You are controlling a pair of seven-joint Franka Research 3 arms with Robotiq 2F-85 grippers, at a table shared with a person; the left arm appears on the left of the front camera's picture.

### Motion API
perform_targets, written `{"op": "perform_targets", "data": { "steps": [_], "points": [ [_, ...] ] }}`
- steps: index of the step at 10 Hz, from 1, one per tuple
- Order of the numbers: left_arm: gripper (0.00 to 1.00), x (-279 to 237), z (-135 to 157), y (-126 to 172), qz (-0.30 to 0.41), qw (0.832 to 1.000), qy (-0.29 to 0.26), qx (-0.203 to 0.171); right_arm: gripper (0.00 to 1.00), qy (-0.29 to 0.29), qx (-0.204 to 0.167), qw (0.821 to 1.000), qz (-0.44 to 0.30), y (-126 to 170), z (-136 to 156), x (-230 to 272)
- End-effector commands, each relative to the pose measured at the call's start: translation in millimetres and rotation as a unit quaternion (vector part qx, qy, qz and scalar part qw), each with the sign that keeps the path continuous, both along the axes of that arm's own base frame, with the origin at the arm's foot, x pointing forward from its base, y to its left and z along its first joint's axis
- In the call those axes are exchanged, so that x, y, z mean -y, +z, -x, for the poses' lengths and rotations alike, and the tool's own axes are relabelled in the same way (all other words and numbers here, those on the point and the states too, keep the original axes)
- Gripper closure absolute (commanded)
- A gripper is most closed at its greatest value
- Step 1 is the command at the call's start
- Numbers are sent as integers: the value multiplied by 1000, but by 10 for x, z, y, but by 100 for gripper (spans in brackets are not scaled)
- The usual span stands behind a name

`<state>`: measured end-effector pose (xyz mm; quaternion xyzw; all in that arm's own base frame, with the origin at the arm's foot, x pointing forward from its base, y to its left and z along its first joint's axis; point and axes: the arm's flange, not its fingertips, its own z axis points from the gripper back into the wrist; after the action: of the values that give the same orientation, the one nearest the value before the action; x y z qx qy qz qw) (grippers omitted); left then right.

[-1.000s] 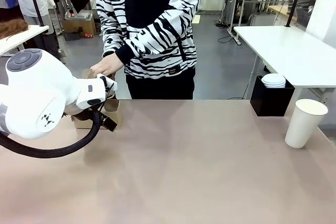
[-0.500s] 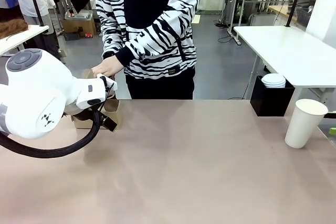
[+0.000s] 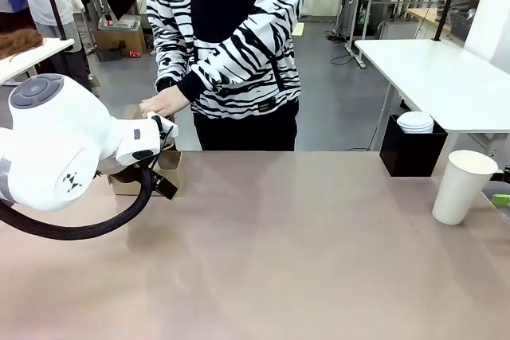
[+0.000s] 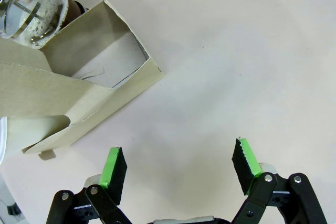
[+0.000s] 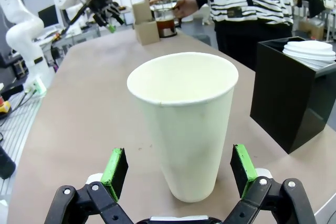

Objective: Pour a drink into a cup and package it in a carrier.
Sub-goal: Pick up the 600 ml Paper Cup and place it in the middle top area of the table.

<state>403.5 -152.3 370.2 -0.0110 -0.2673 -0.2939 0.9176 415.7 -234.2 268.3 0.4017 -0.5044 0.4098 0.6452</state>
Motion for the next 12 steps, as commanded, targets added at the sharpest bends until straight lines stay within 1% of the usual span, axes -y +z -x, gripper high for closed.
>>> {"op": "perform_targets", "data": {
  "steps": [1, 3, 5, 8, 9, 12],
  "points": [
    [0, -5, 1, 3, 1, 1000, 0, 0, 0, -14, 10, 1000, -13, -57, -59, -47],
    [0, -5, 1, 3, 1, 1000, 0, 0, 0, -24, 29, 998, -40, -123, -66, -70],
    [0, -5, 1, 3, 1, 1000, 0, 0, 0, -29, 40, 998, -45, -163, -91, -94],
    [0, -5, 1, 3, 1, 1000, 0, 0, 0, -15, 33, 998, -57, -200, -142, -164],
    [0, -5, 1, 3, 1, 1000, 0, 0, 0, -7, 30, 998, -60, -231, -187, -200],
    [0, -5, 1, 3, 1, 1000, 0, 0, 0, -7, 18, 997, -69, -335, -361, -312]
  ]
}}
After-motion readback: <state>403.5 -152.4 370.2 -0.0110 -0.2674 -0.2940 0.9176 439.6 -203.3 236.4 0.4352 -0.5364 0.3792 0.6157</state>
